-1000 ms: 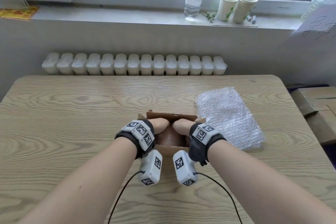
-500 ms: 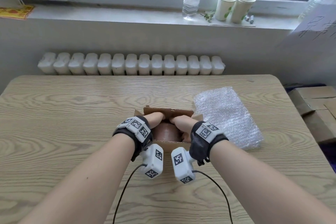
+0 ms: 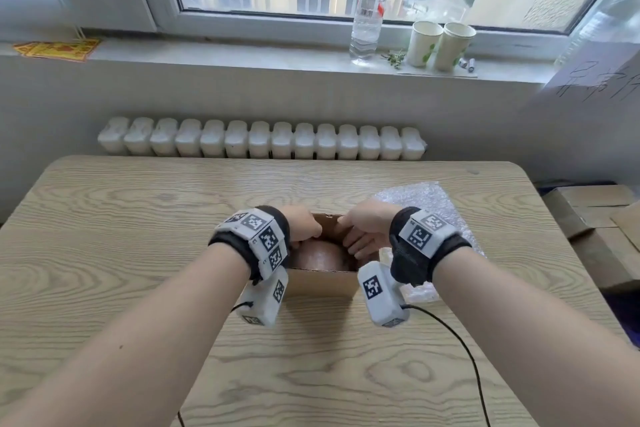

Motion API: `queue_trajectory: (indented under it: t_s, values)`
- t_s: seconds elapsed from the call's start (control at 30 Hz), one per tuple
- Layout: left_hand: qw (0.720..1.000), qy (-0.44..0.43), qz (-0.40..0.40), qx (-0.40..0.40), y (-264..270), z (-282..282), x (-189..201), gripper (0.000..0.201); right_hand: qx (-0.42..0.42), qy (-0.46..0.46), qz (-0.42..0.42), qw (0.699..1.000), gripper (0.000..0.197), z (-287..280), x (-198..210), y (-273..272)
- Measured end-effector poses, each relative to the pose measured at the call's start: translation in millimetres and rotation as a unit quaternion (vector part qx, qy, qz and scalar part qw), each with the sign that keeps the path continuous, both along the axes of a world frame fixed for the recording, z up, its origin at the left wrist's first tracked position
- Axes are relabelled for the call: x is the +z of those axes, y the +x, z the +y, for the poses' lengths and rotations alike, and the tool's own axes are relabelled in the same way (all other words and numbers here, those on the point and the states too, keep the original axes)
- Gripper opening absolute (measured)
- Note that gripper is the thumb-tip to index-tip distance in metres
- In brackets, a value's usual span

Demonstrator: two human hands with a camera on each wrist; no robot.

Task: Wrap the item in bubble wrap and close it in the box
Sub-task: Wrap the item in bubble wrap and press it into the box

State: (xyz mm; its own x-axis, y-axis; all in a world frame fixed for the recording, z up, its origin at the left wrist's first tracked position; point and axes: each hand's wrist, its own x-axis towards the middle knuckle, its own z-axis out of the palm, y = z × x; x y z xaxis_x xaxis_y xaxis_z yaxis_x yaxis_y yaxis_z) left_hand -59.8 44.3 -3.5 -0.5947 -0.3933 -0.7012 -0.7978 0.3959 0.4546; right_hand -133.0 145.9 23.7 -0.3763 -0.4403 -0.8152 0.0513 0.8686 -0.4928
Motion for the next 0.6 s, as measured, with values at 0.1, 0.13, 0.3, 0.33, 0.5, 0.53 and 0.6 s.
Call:
queue_trajectory:
  t_s: [0.1, 0.13, 0.3, 0.33, 0.5, 0.53, 0.6]
  values:
    - [0.994, -0.049, 0.095, 0.013, 10, 8, 47, 0.020, 0.002, -0.056, 0.036, 0.998, 0.034, 5, 22, -18]
    - [0.990, -0.071, 0.119, 0.020, 4, 6, 50, 0.023, 0.012, -0.075, 0.056, 0.996, 0.032, 9, 27, -22]
    - [0.948, -0.194, 0.253, -0.002, -15, 20, 70, 0.024, 0.017, -0.126, 0.149, 0.981, 0.027, 36, 47, -38]
    - [0.941, -0.208, 0.268, -0.001, -20, 26, 72, 0.023, 0.018, -0.134, 0.173, 0.976, 0.025, 44, 50, -44]
    - [0.905, -0.218, 0.365, -0.013, -49, 63, 83, 0.025, -0.037, -0.145, 0.243, 0.958, 0.019, 88, 51, -82]
    - [0.902, -0.214, 0.375, -0.022, -56, 71, 81, 0.026, -0.052, -0.145, 0.248, 0.957, 0.020, 98, 49, -90]
    - [0.893, -0.226, 0.386, -0.043, -70, 84, 76, 0.028, -0.076, -0.136, 0.251, 0.955, 0.021, 116, 40, -106]
